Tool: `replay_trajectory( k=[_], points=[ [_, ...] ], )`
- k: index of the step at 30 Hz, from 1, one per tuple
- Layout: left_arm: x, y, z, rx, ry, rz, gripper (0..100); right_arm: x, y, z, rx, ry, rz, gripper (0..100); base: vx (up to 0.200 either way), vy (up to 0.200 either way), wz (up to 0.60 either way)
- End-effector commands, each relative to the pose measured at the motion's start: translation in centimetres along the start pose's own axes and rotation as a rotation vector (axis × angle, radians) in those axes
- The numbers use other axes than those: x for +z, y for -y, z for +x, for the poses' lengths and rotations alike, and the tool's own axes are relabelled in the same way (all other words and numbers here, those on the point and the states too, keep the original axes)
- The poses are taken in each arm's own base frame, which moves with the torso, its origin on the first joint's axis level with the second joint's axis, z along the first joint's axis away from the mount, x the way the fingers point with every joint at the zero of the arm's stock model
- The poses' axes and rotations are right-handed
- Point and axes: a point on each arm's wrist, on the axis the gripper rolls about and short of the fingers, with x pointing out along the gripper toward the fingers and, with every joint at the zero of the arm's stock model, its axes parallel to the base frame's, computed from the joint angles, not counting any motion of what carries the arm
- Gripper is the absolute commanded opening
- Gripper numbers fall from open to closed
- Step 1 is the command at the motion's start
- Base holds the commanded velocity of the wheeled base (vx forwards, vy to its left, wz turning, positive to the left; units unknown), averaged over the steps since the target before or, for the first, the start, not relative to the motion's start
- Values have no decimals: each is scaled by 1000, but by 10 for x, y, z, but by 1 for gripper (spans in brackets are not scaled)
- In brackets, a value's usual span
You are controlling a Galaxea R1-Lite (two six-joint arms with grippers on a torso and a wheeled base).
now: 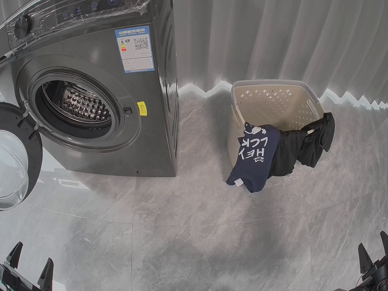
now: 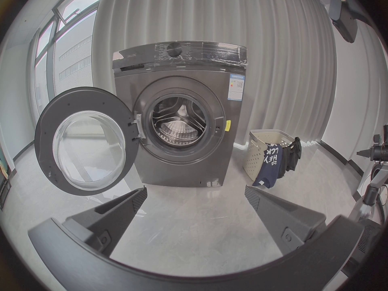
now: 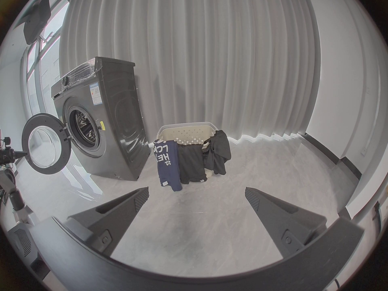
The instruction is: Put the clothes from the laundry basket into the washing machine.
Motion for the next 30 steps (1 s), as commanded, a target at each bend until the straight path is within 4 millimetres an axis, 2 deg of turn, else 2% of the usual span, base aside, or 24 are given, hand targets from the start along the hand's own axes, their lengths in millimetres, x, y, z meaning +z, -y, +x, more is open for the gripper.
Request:
replay_trajectory(
  k=[1,12,27,30],
  points=[
    [-5,0,0,1,-1,0,100,-1,0,-1,0,13,0,100,0,-200,0],
    [-5,0,0,0,-1,1,100,-1,0,-1,0,13,0,100,0,-200,0],
    [-5,0,0,0,-1,3,100,-1,0,-1,0,13,0,100,0,0,0],
    [-5,0,0,0,-1,3,100,-1,0,-1,0,13,0,100,200,0,0]
  ],
)
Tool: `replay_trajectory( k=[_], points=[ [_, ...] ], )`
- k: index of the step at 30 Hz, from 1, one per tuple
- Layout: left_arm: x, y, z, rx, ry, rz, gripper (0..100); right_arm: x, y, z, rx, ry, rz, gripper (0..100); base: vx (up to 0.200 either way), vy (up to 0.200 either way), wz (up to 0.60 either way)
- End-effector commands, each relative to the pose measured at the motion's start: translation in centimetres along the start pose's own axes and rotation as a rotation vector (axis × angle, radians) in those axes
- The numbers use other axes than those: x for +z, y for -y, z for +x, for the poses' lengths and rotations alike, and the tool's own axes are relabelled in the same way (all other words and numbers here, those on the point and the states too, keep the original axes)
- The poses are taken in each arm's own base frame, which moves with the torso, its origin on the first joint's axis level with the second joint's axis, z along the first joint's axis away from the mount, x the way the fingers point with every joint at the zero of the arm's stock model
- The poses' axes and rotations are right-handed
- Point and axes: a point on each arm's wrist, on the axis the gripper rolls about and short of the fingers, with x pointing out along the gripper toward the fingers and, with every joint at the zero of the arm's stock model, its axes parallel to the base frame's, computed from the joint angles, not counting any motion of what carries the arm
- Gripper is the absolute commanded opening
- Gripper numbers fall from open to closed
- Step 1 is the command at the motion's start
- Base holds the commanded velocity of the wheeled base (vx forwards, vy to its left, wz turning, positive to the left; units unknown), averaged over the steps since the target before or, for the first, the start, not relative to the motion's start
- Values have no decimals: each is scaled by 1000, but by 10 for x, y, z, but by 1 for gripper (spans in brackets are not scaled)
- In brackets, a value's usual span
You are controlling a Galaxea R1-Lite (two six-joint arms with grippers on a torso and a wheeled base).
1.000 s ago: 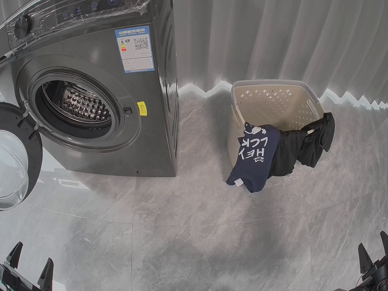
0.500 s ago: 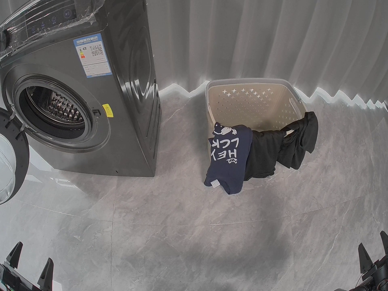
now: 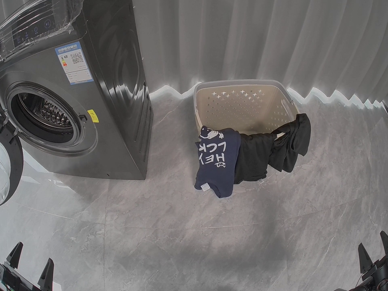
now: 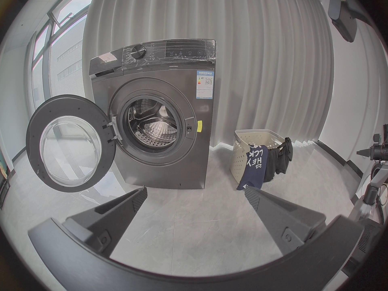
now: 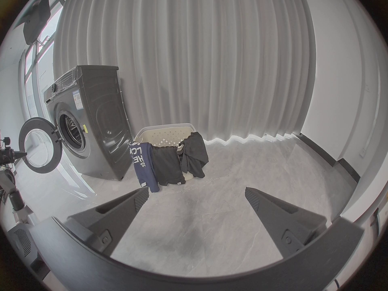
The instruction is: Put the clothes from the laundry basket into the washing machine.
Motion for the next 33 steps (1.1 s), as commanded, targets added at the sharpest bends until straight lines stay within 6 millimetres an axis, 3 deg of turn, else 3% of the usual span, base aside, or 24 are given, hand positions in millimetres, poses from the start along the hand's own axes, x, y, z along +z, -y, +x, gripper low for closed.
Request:
replay_trajectory(
  k=[1,6,12,30,33],
  points=[
    [-5,0,0,1,2,0,100,-1,0,-1,1,14,0,100,200,0,0],
    [-5,0,0,0,0,0,100,-1,0,-1,1,14,0,100,200,0,0],
    [-5,0,0,1,0,-2,100,-1,0,-1,1,14,0,100,0,0,0],
    [-5,0,0,0,0,-2,100,-1,0,-1,1,14,0,100,0,-200,0],
    [-5,0,0,0,0,0,100,-1,0,-1,1,12,0,100,0,0,0]
  ],
)
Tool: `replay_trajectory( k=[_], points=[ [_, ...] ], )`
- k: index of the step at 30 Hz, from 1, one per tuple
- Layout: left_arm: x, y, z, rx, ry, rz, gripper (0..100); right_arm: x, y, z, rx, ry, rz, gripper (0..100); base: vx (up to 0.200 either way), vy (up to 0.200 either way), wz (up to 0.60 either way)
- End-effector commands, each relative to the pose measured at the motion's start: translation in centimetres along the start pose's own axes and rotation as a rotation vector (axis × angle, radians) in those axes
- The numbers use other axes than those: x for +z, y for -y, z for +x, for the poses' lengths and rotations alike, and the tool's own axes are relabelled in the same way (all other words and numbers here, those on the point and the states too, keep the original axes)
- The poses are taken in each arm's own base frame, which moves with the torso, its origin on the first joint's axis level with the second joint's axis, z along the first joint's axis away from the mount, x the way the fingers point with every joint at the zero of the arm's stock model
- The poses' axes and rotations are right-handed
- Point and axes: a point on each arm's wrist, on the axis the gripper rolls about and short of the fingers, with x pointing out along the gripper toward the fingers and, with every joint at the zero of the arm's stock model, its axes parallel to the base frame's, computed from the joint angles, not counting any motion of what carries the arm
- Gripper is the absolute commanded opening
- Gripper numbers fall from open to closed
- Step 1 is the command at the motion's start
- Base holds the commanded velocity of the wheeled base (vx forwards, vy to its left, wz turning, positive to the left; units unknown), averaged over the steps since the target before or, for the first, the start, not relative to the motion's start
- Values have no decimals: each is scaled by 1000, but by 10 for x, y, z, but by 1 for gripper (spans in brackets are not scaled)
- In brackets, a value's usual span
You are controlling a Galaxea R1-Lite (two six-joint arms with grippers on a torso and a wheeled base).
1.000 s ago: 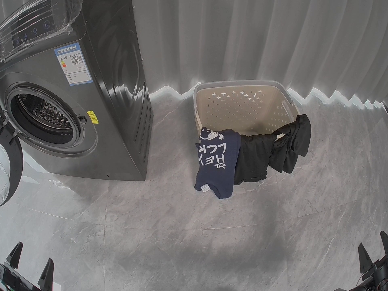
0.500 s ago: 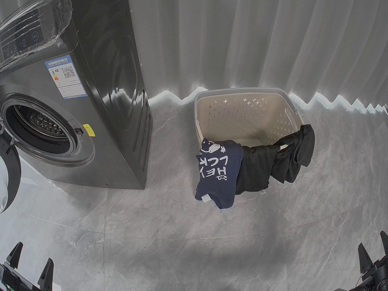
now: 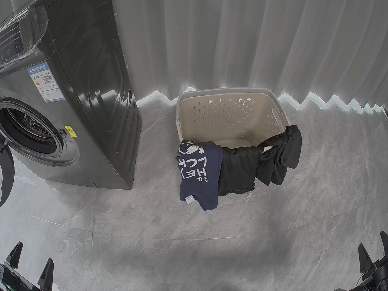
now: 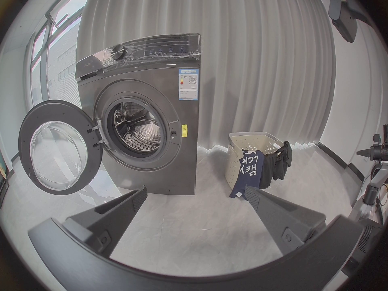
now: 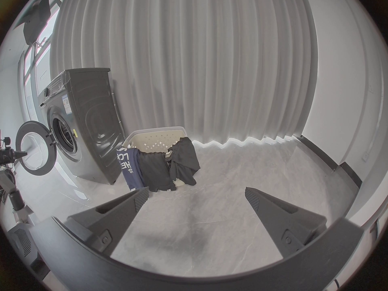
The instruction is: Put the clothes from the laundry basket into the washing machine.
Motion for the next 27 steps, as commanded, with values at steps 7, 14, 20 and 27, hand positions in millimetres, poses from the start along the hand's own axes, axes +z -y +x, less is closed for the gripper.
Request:
replay_trajectory(
  k=[7,14,20,27],
  points=[
    [-5,0,0,1,0,-1,100,-1,0,-1,1,14,1,100,0,0,0],
    [-5,0,0,1,0,-2,100,-1,0,-1,1,14,1,100,143,0,0],
    [-5,0,0,1,0,-2,100,-1,0,-1,1,14,1,100,200,0,0],
    [-5,0,0,1,0,-2,100,-1,0,-1,1,14,1,100,29,0,0]
  ],
)
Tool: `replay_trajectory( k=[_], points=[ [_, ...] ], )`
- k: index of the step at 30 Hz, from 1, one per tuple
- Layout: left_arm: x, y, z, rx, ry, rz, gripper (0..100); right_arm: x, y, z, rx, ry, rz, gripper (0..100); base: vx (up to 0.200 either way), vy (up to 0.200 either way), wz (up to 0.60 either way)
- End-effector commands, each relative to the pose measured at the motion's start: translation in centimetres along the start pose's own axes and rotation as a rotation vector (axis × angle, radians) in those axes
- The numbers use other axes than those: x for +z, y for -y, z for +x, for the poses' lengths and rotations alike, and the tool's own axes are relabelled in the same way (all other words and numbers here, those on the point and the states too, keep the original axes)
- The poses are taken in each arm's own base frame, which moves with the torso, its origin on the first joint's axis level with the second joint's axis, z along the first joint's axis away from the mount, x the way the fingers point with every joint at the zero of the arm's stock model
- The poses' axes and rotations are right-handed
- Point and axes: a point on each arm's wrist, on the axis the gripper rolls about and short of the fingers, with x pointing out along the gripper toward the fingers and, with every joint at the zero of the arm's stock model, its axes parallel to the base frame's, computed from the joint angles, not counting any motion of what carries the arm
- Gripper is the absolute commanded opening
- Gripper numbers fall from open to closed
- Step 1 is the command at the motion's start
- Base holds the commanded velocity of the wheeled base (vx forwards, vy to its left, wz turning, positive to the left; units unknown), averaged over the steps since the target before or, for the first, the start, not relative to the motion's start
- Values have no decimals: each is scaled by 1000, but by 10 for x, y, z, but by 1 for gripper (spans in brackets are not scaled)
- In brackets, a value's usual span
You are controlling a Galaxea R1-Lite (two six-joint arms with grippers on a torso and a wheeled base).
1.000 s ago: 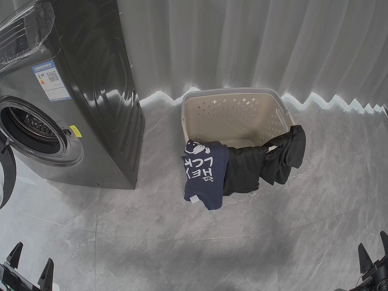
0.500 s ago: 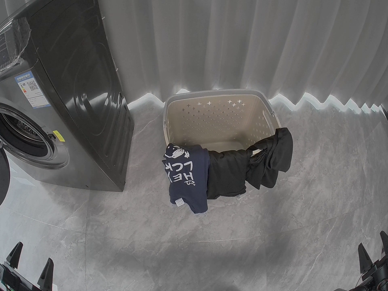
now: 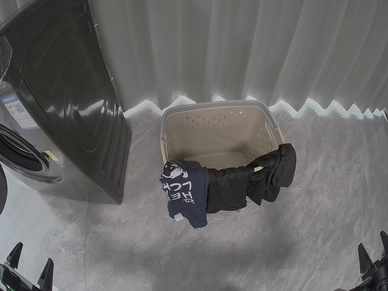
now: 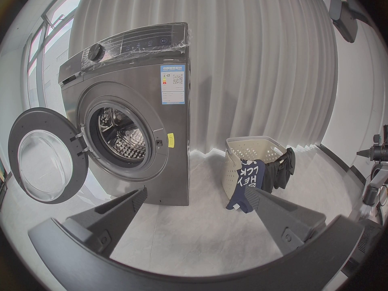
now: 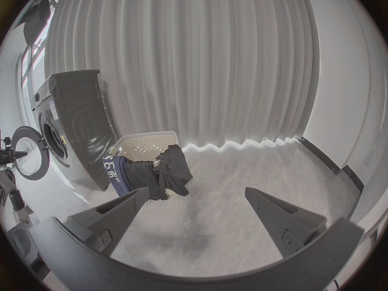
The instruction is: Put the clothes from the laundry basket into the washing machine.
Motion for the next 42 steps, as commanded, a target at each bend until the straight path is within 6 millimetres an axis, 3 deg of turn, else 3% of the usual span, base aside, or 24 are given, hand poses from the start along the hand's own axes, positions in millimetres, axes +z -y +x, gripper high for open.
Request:
replay_trajectory(
  k=[1,12,30,35,42],
  points=[
    [-5,0,0,0,0,0,100,-1,0,-1,0,12,0,100,0,0,0],
    [-5,0,0,0,0,-2,100,-1,0,-1,0,14,0,100,0,-164,0],
    [-5,0,0,-1,2,-2,100,-1,0,-1,0,14,0,100,0,0,0],
    [-5,0,0,-1,0,-2,100,-1,0,-1,0,14,0,100,0,-200,0],
    [-5,0,0,-3,0,-2,100,-1,0,-1,0,12,0,100,0,0,0]
  ],
)
